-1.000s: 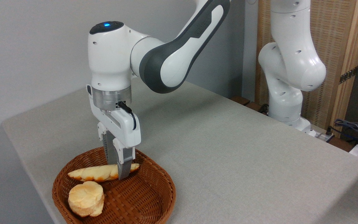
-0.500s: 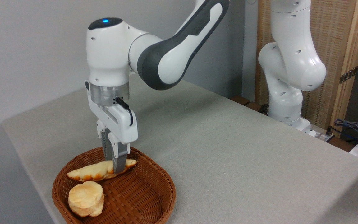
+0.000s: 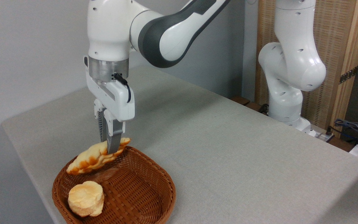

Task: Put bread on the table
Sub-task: 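Lift the roll out of the basket and lower it onto the table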

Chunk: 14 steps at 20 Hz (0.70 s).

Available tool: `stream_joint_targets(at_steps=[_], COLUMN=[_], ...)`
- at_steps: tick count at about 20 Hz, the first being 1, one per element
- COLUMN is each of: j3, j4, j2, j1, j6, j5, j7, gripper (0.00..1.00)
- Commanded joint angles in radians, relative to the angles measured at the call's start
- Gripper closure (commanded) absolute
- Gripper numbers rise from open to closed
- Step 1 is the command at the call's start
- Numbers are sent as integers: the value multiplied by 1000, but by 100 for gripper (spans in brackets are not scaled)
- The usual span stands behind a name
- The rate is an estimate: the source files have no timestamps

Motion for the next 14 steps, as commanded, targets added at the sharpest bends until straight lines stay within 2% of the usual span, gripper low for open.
stream_joint_targets(at_steps=[1,6,10,14], j3=[6,6,3,2], j4=[-2,-2,-4,-8], j2=[-59,-130,-158,-159], j1=[0,0,0,-2], j6=[-27,-149,-367,-483], j5=[-43,-44,-43,-54], j7=[-3,2,3,6], gripper=[72,71,70,65])
